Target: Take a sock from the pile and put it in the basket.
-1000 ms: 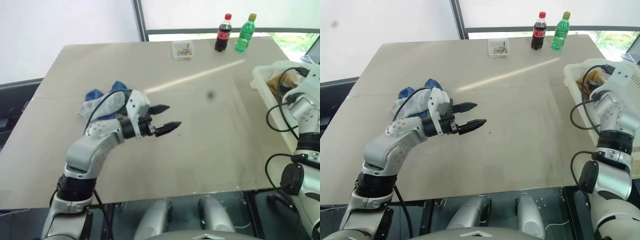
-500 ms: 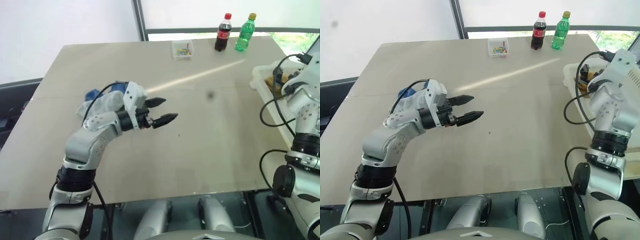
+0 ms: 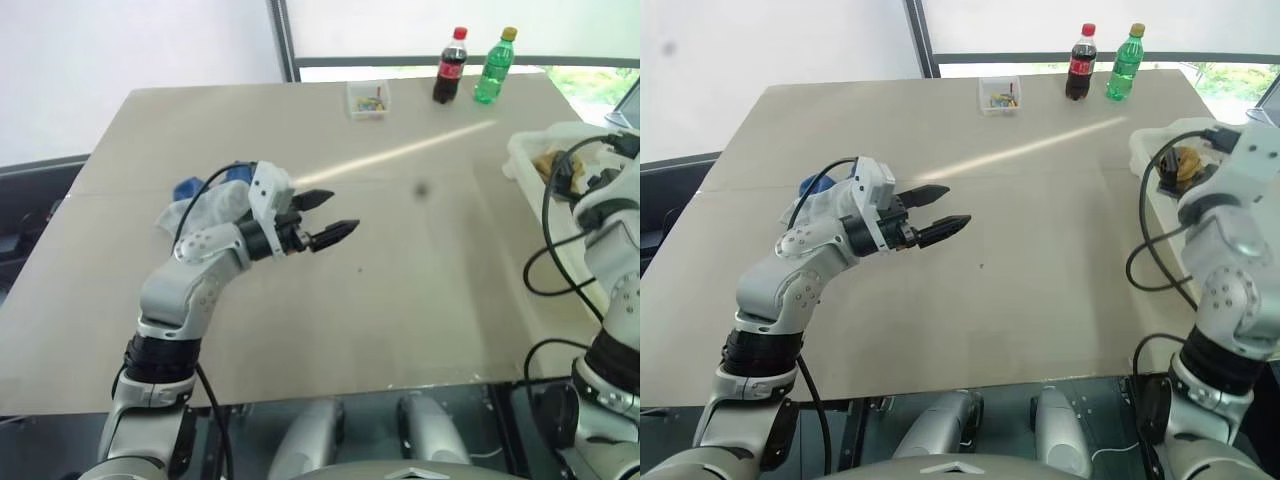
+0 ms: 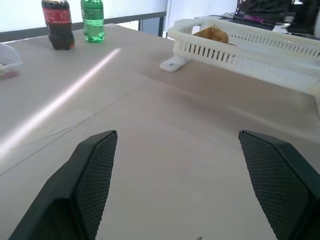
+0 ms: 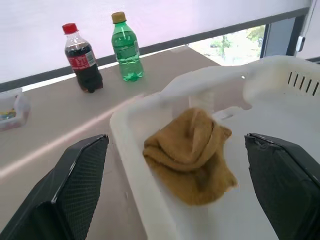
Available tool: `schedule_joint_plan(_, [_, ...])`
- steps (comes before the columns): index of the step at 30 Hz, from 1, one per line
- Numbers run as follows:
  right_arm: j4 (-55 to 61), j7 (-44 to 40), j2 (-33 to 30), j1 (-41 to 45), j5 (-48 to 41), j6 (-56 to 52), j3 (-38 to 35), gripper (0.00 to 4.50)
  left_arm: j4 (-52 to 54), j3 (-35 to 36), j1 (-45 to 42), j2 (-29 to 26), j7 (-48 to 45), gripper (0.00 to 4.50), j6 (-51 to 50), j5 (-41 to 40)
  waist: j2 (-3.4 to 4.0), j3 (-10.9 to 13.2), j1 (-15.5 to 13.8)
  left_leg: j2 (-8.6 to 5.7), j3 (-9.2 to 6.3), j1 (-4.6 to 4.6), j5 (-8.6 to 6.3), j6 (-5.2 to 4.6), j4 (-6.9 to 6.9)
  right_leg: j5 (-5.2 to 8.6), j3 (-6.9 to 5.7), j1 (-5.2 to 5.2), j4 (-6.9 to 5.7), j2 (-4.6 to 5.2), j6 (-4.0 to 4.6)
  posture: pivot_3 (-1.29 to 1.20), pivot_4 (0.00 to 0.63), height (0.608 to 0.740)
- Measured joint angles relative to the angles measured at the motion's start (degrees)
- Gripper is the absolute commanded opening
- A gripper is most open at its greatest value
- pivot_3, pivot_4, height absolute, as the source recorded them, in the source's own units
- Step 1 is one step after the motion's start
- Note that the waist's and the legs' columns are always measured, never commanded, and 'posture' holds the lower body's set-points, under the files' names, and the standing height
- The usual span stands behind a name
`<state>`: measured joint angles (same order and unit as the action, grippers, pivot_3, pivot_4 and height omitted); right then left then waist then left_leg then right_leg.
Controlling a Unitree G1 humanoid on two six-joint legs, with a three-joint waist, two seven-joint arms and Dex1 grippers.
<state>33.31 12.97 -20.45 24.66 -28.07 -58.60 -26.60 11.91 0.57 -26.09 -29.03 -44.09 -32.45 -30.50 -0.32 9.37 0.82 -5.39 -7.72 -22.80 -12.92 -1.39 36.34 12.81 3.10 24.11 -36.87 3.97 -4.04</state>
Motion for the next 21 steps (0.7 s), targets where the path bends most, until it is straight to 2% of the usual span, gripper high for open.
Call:
schedule_joint_plan(7, [8.0, -6.0, -2.3, -7.9, 0.2, 1.3, 4.9, 4.46, 0.1, 1.2, 2.5, 0.6, 0.4, 4.17, 2.6, 0.0, 0.00, 0.0, 0.0, 0.05, -0.01, 0.06, -0.10, -0.17, 0.01, 0.00, -0.03, -0.03, -0.04, -0.05, 0.00, 0.00, 0.150, 0.740])
schedule_joint_plan(14, [12.1, -17.5, -5.3, -20.3, 2.8, 10.4, 18.9, 4.46, 0.4, 1.2, 6.3, -0.4, 0.0, 4.17, 4.4, 1.2, -0.01, 0.0, 0.0, 0.03, 0.00, 0.06, -0.10, -0.17, 0.05, 0.00, -0.02, -0.05, -0.01, -0.02, -0.02, 0.00, 0.150, 0.740])
schedule_joint_plan(17, [12.2, -20.2, -7.7, -22.1, 5.0, 13.8, 21.3, 4.46, 0.6, 1.7, 7.4, -0.9, -0.4, 4.17, 5.4, 1.2, -0.01, 0.0, -0.1, 0.02, -0.03, 0.08, -0.11, -0.17, 0.09, 0.00, -0.07, -0.10, -0.01, -0.03, -0.02, 0.00, 0.150, 0.740])
schedule_joint_plan(21, [12.2, -24.2, -7.9, -24.4, 5.2, 16.8, 22.1, 4.46, 0.8, 4.0, 10.0, -2.2, -1.0, 4.17, 6.7, 1.1, -0.02, 0.0, 0.0, 0.07, -0.06, 0.09, -0.11, -0.17, 0.09, 0.00, -0.08, -0.10, -0.01, -0.04, -0.02, 0.00, 0.150, 0.740])
